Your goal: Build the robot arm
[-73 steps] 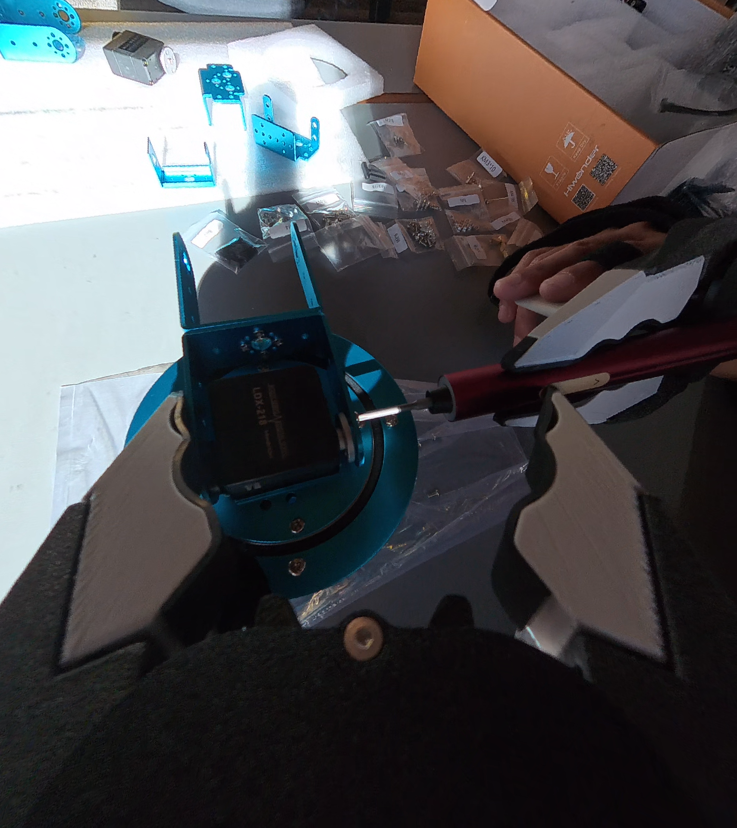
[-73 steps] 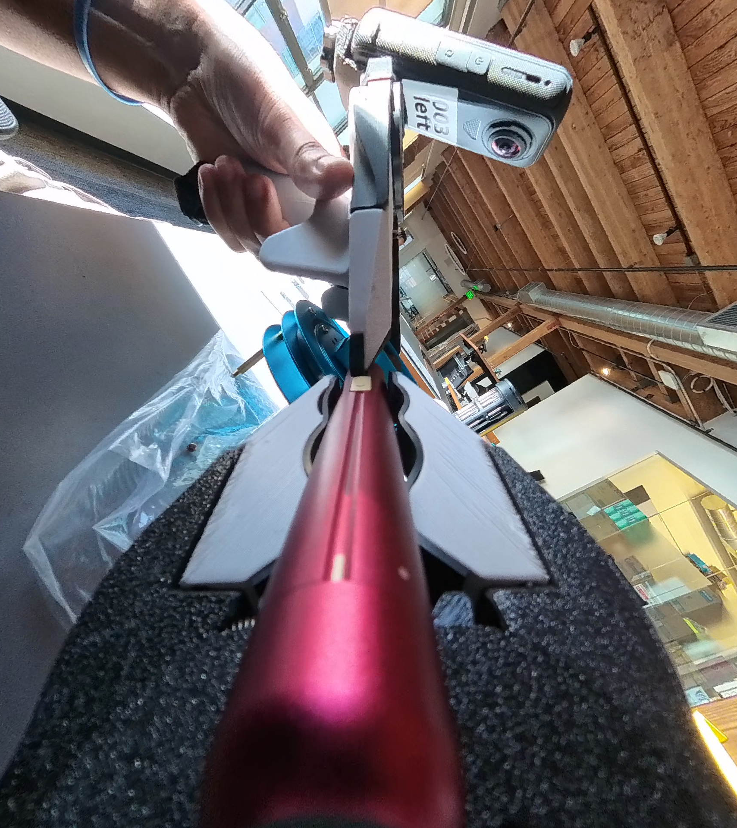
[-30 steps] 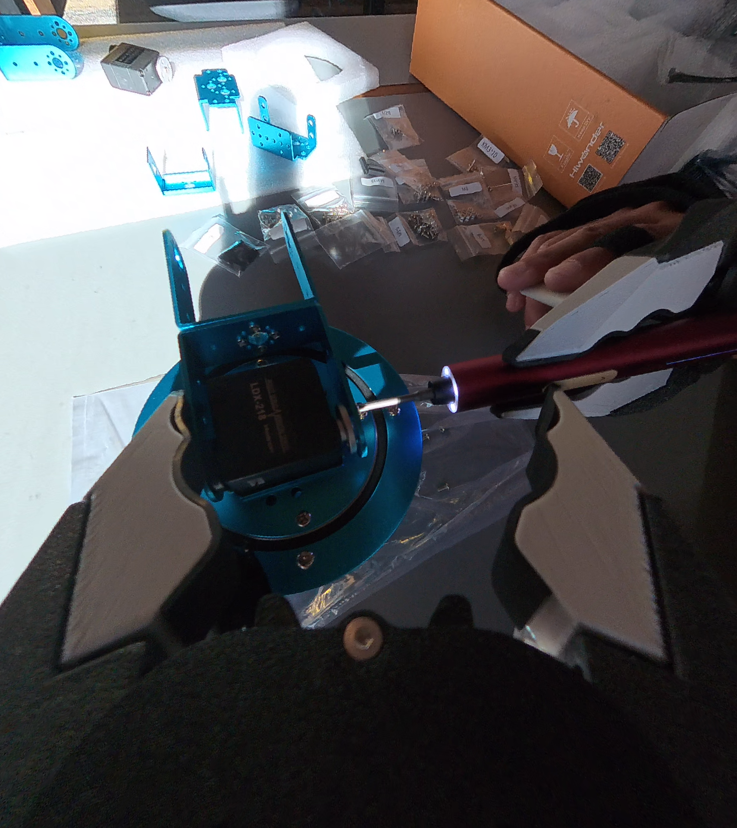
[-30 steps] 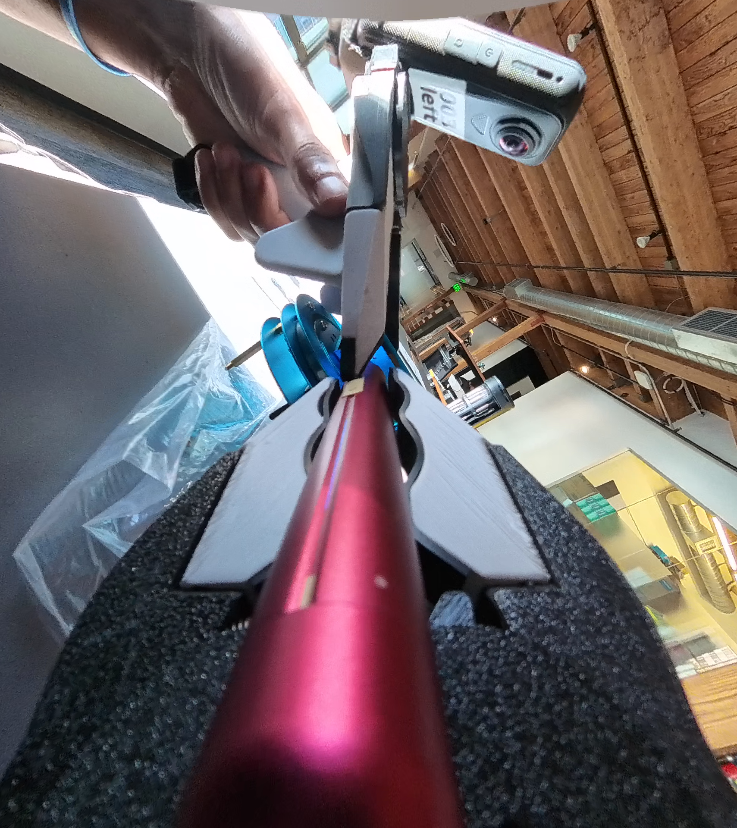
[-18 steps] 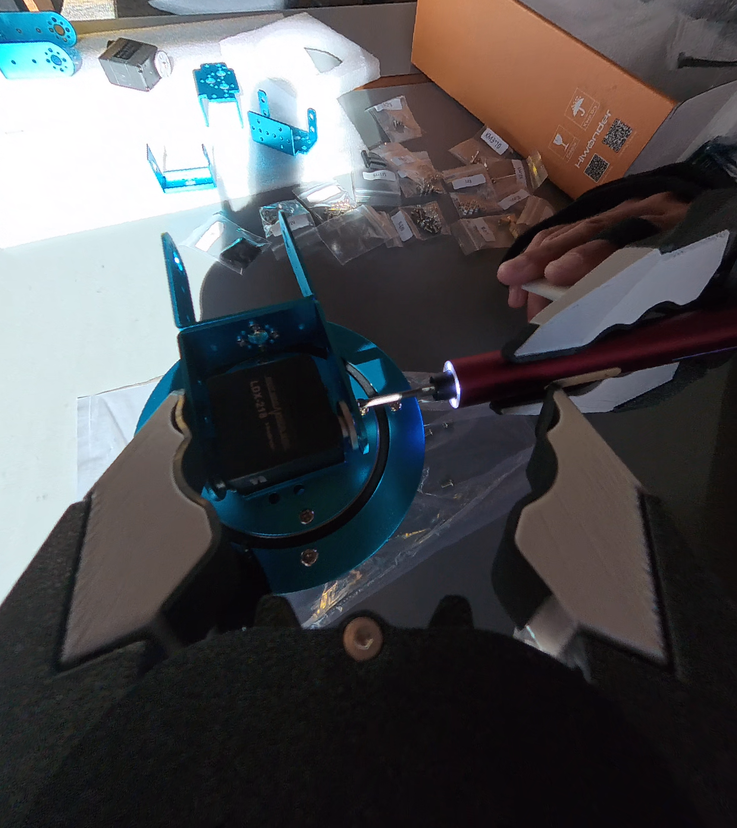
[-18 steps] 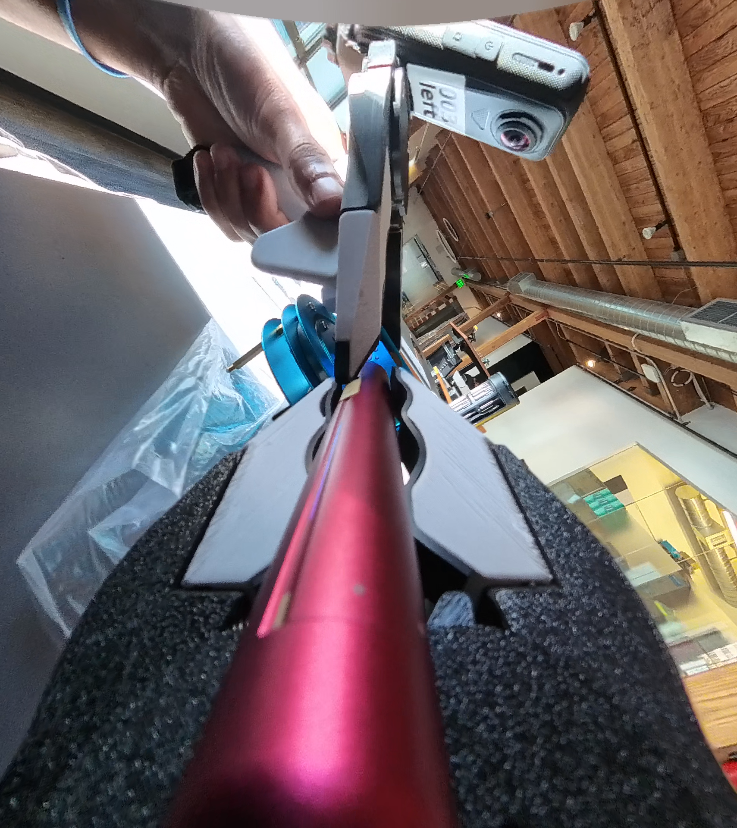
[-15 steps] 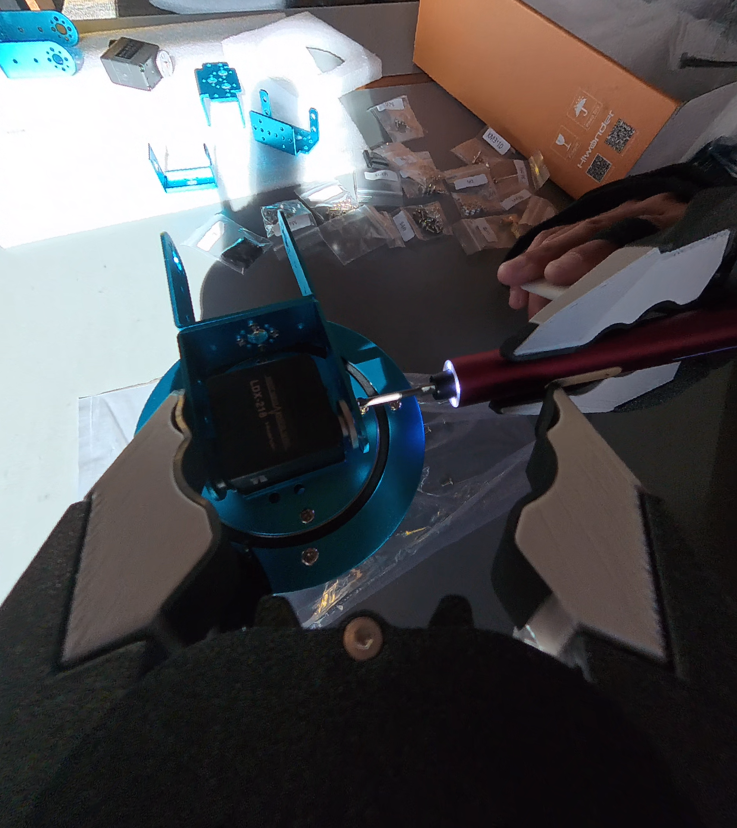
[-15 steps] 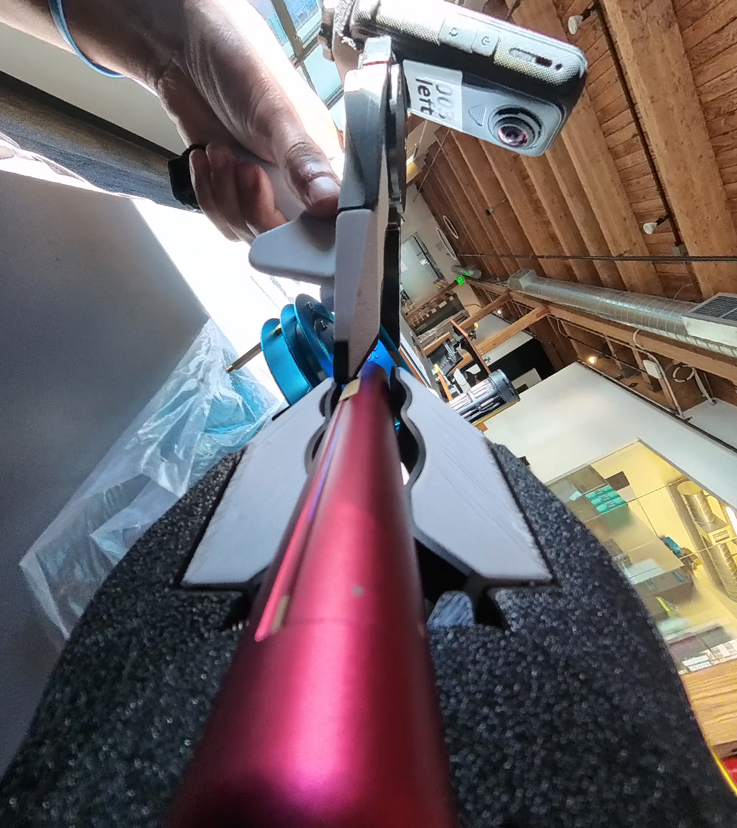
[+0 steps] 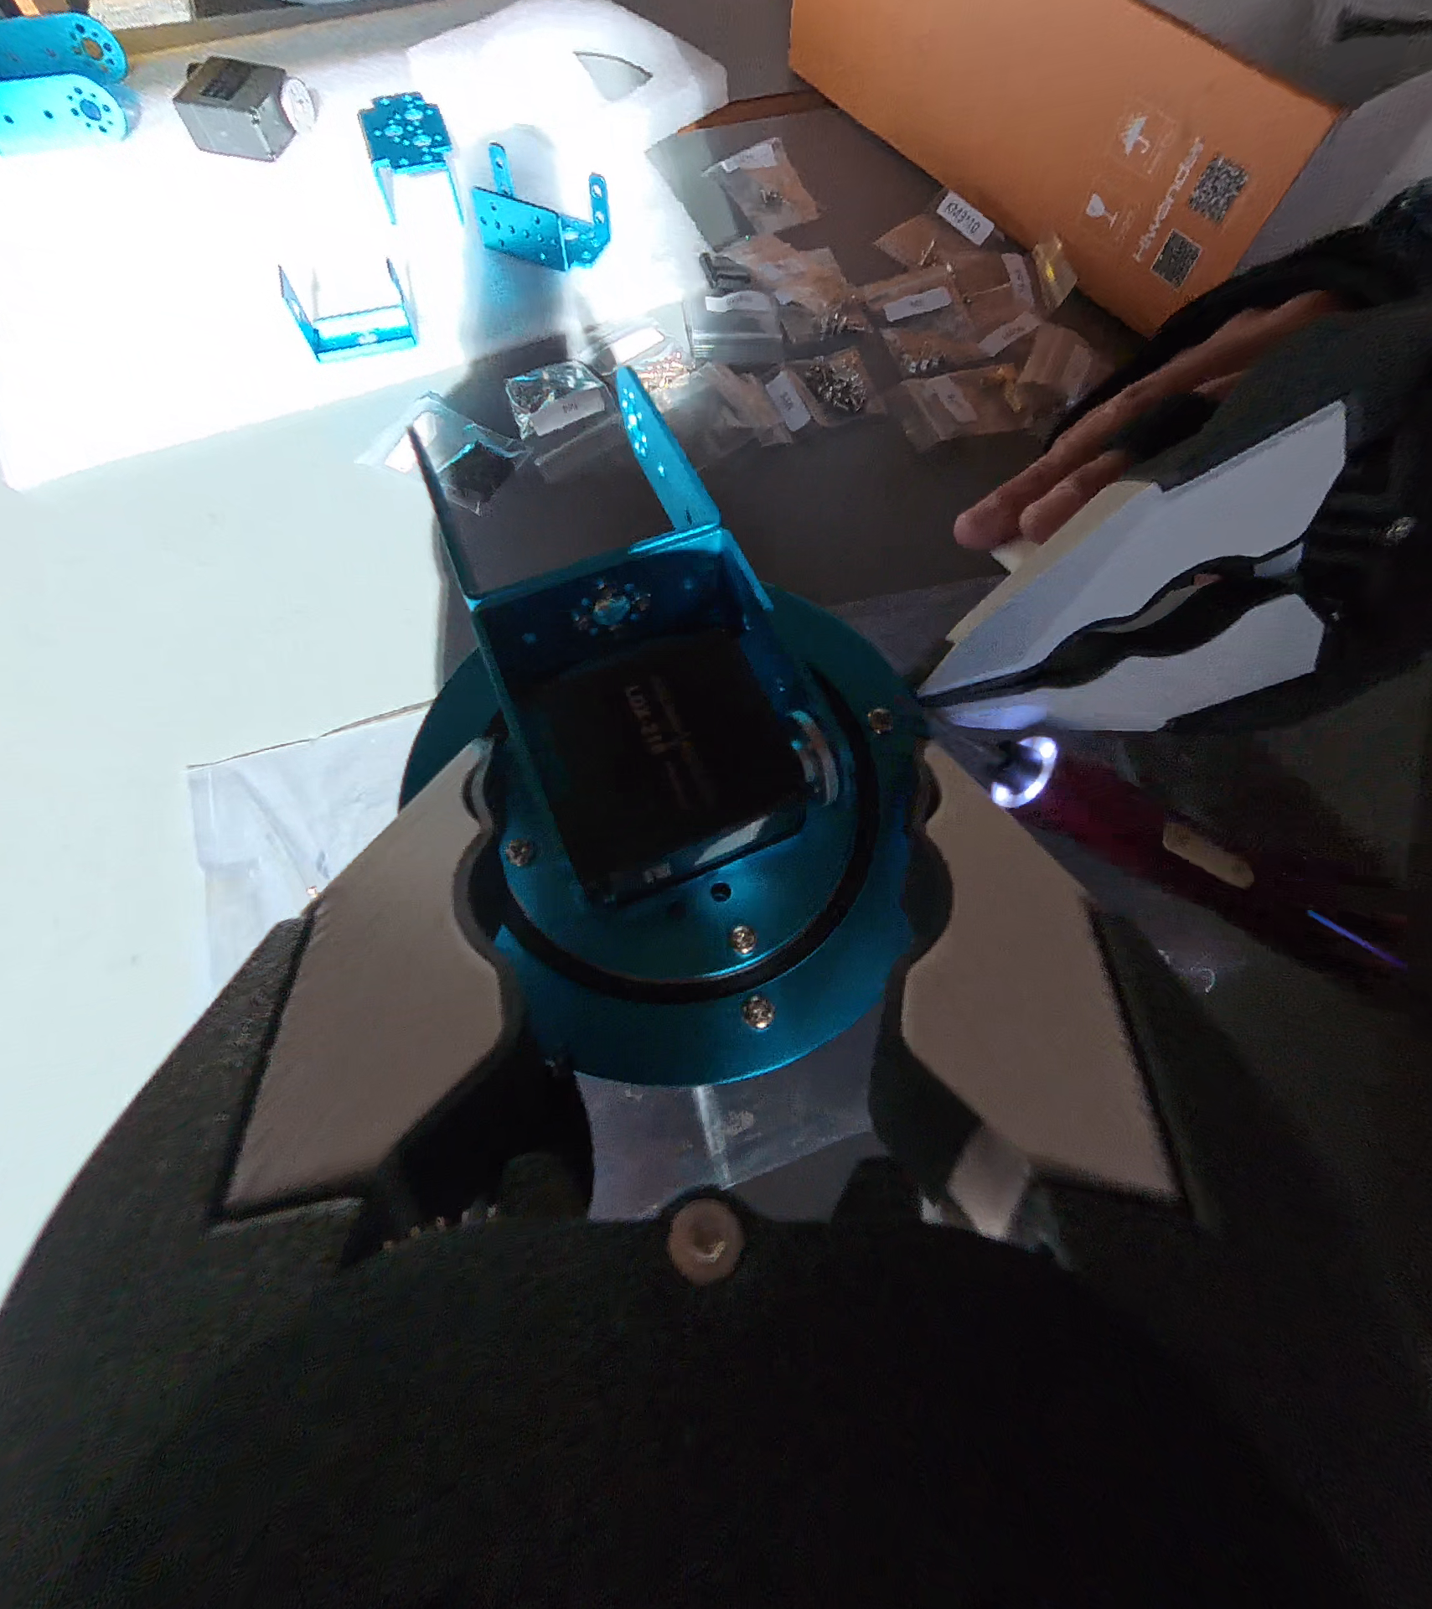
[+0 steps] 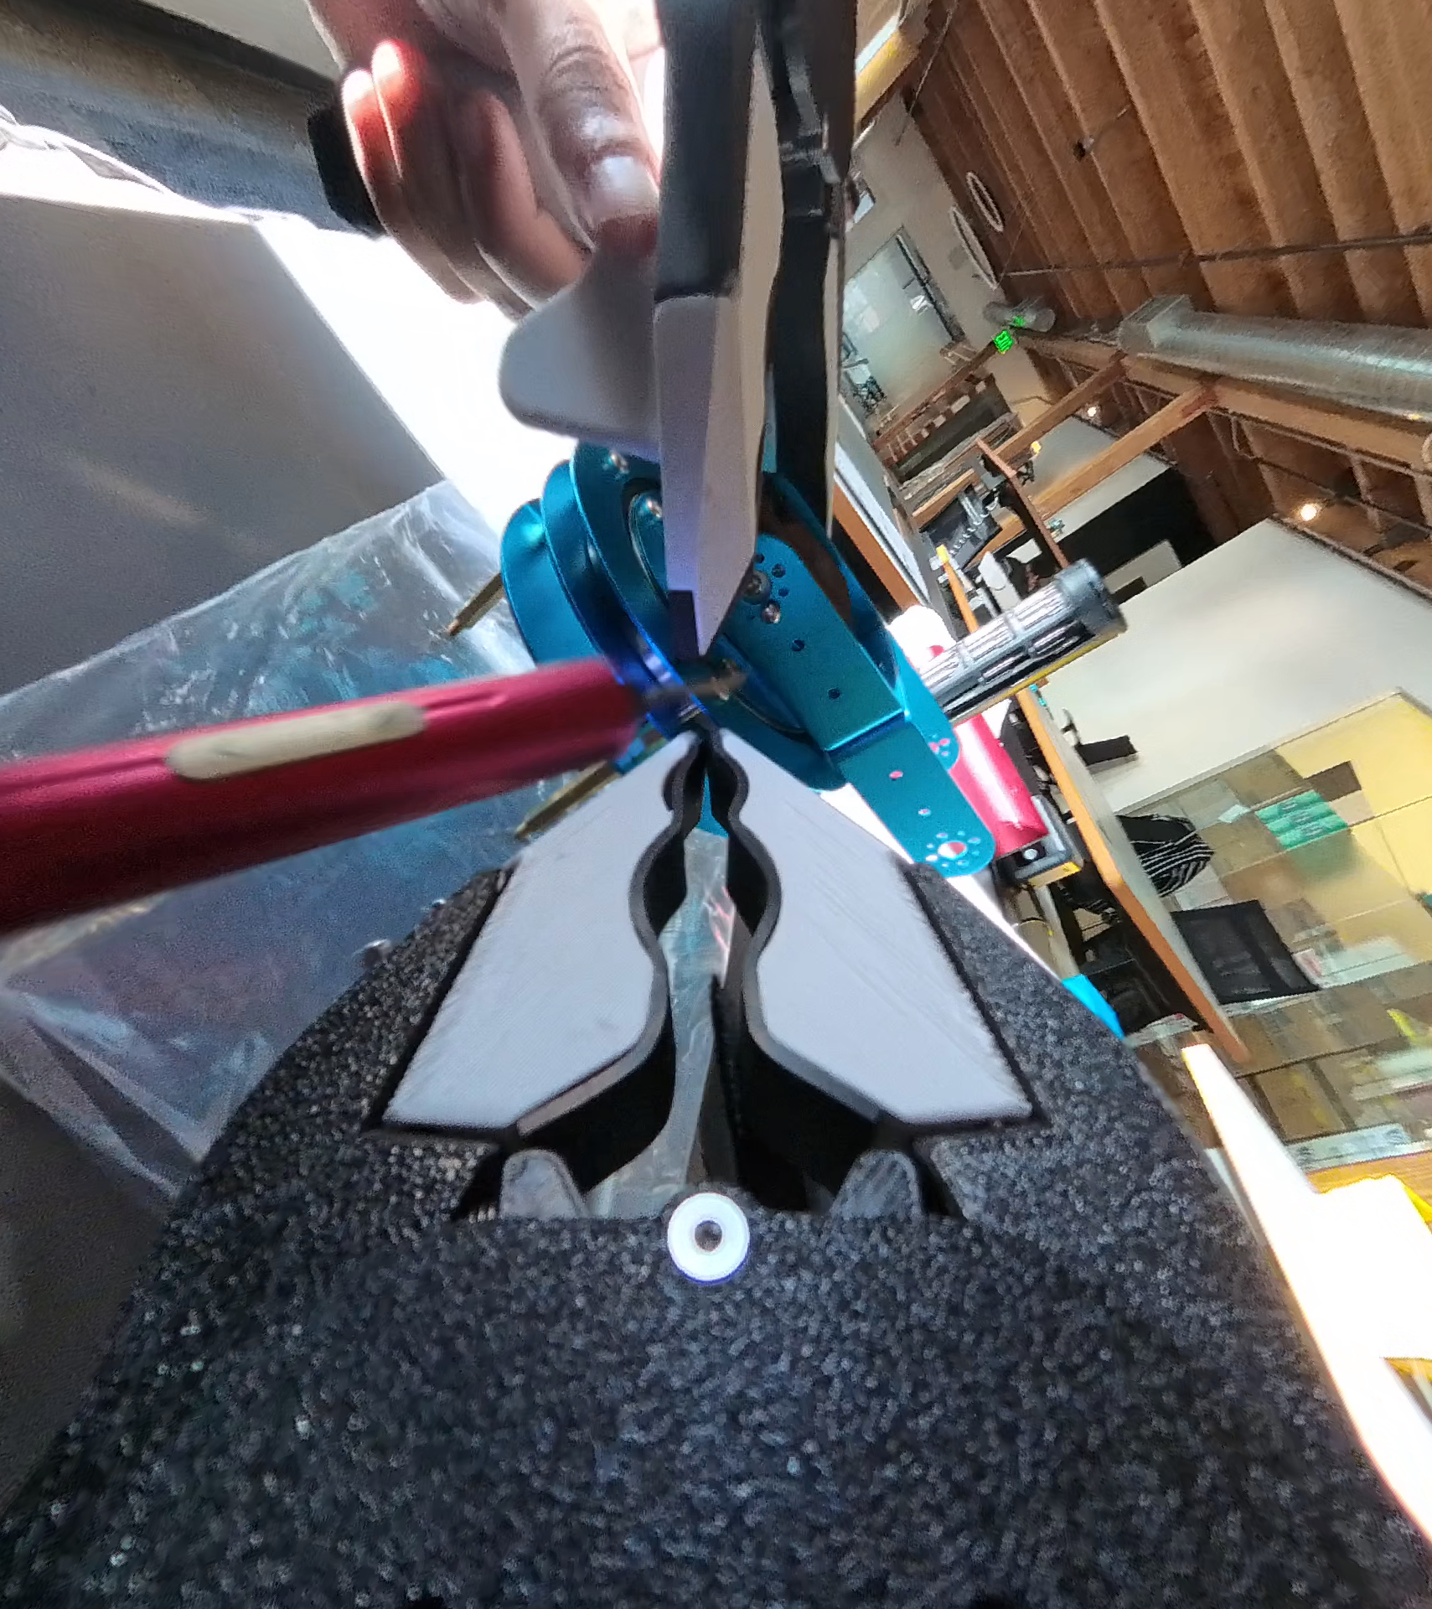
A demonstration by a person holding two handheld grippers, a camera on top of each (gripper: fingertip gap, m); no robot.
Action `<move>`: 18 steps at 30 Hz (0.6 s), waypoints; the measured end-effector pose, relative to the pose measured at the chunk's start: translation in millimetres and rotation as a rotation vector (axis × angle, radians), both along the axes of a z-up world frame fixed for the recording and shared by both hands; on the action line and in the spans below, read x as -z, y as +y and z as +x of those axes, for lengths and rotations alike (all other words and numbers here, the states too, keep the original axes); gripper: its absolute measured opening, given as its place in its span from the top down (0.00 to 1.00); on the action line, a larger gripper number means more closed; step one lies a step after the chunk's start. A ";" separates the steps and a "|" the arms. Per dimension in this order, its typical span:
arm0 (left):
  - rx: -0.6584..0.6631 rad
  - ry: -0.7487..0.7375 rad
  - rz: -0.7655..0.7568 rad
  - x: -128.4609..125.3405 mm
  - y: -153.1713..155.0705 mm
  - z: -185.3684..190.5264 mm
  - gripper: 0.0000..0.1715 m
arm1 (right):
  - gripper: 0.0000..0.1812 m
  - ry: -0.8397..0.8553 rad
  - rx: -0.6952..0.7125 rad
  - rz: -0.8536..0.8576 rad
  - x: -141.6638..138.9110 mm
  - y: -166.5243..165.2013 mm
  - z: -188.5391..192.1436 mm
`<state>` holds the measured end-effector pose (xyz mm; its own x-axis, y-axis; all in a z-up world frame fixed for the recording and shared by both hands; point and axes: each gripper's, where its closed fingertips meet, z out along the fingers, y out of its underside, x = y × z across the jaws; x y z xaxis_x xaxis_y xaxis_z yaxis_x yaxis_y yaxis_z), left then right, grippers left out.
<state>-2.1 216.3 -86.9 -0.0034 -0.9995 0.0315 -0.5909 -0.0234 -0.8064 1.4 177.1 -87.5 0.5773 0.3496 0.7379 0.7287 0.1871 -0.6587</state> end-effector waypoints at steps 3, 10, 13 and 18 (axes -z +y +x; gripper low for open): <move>-0.016 -0.020 0.030 -1.2 0.8 0.2 0.45 | 1.00 0.034 0.012 -0.032 0.3 2.0 1.3; 0.162 -0.127 0.138 -5.5 -34.2 -67.0 0.56 | 0.94 0.155 0.323 -0.082 -32.4 -36.2 60.3; 0.506 -0.093 0.220 18.0 -86.0 -106.2 0.62 | 0.87 0.259 0.417 -0.207 -35.2 -64.5 66.9; 0.865 0.028 0.472 45.0 -103.2 -97.8 0.58 | 0.81 0.523 0.388 -0.463 -16.8 -96.8 28.2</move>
<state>-99.8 113.1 -131.9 -0.7446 -0.5631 -0.3586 -0.2719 0.7464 -0.6074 29.6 80.3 -70.6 0.9519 0.2572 0.1668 0.2606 -0.3926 -0.8820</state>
